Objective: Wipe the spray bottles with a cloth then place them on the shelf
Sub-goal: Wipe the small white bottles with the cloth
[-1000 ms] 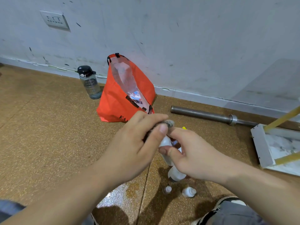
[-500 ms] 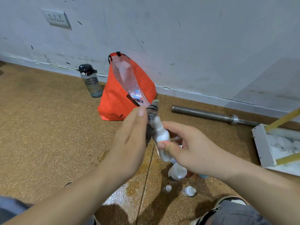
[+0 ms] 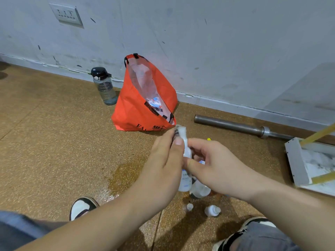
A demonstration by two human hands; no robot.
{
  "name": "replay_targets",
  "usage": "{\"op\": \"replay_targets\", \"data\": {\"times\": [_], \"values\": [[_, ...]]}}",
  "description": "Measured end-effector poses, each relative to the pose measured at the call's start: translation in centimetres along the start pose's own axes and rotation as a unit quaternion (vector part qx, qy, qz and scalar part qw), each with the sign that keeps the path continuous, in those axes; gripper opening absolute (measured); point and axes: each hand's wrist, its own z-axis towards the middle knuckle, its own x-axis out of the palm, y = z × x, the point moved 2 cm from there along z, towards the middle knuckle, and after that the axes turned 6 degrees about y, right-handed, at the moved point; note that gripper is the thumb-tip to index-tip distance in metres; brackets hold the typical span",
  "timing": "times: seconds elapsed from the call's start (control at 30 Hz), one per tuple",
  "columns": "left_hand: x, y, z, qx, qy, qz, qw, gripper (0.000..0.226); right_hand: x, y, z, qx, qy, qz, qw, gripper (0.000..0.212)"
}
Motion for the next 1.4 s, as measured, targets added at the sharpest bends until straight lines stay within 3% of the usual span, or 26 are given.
{"op": "replay_targets", "data": {"times": [0.07, 0.13, 0.23, 0.37, 0.43, 0.53, 0.63, 0.7, 0.83, 0.97, 1.1, 1.17, 1.27, 1.33, 1.4], "values": [[0.1, -0.4, 0.0, 0.053, -0.016, 0.060, 0.997, 0.052, 0.1, 0.3, 0.2, -0.010, -0.012, 0.001, 1.000, 0.013], [-0.3, -0.2, 0.4, 0.043, 0.003, 0.015, 0.999, 0.040, -0.1, 0.5, 0.1, -0.018, -0.021, 0.001, 1.000, 0.015], [-1.1, 0.6, 1.5, -0.052, 0.023, -0.096, 0.994, 0.035, -0.5, 0.4, 0.1, -0.022, -0.010, 0.031, 0.999, 0.003], [-0.9, 0.7, 2.1, -0.170, 0.061, -0.238, 0.954, 0.045, -0.6, -0.1, -0.1, -0.004, -0.010, 0.118, 0.993, 0.016], [-0.2, 0.9, 1.6, -0.153, 0.039, -0.204, 0.966, 0.037, -1.0, -0.2, 0.0, 0.042, -0.045, 0.183, 0.981, 0.018], [1.5, 0.4, -0.3, -0.089, 0.039, -0.052, 0.994, 0.032, -2.0, -0.4, 0.4, 0.104, -0.118, 0.227, 0.961, 0.019], [2.2, 1.0, -1.1, -0.047, 0.054, 0.039, 0.997, 0.044, -1.6, -0.2, 0.7, 0.123, -0.129, 0.235, 0.956, 0.018], [1.1, 1.3, -0.2, -0.041, 0.039, 0.003, 0.998, 0.038, -1.0, -0.1, 0.7, 0.118, -0.120, 0.241, 0.956, 0.017], [-0.8, 1.9, 1.8, -0.106, -0.027, -0.079, 0.991, 0.034, -0.8, 0.6, 0.4, 0.108, -0.062, 0.272, 0.954, 0.020], [0.3, 1.6, 1.1, -0.163, -0.027, -0.170, 0.971, 0.035, -0.8, 1.1, 0.4, 0.097, -0.047, 0.285, 0.952, 0.022], [0.9, 0.8, -0.5, -0.068, -0.076, -0.084, 0.991, 0.026, -1.3, 0.8, 0.8, 0.101, -0.101, 0.298, 0.944, 0.019], [1.3, 0.6, -1.2, 0.014, -0.051, 0.034, 0.998, 0.038, -1.3, 0.6, 0.9, 0.099, -0.126, 0.285, 0.945, 0.020], [1.1, 1.0, -0.7, 0.112, -0.039, 0.160, 0.980, 0.048, -1.1, 0.3, 0.9, 0.100, -0.124, 0.285, 0.945, 0.022], [0.0, 1.4, 0.8, 0.123, -0.049, 0.138, 0.981, 0.041, -1.2, 0.5, 0.8, 0.104, -0.102, 0.310, 0.940, 0.022], [-1.0, 1.3, 2.0, 0.061, -0.053, 0.078, 0.994, 0.031, -1.4, 0.9, 0.6, 0.096, -0.068, 0.323, 0.939, 0.022]]}}
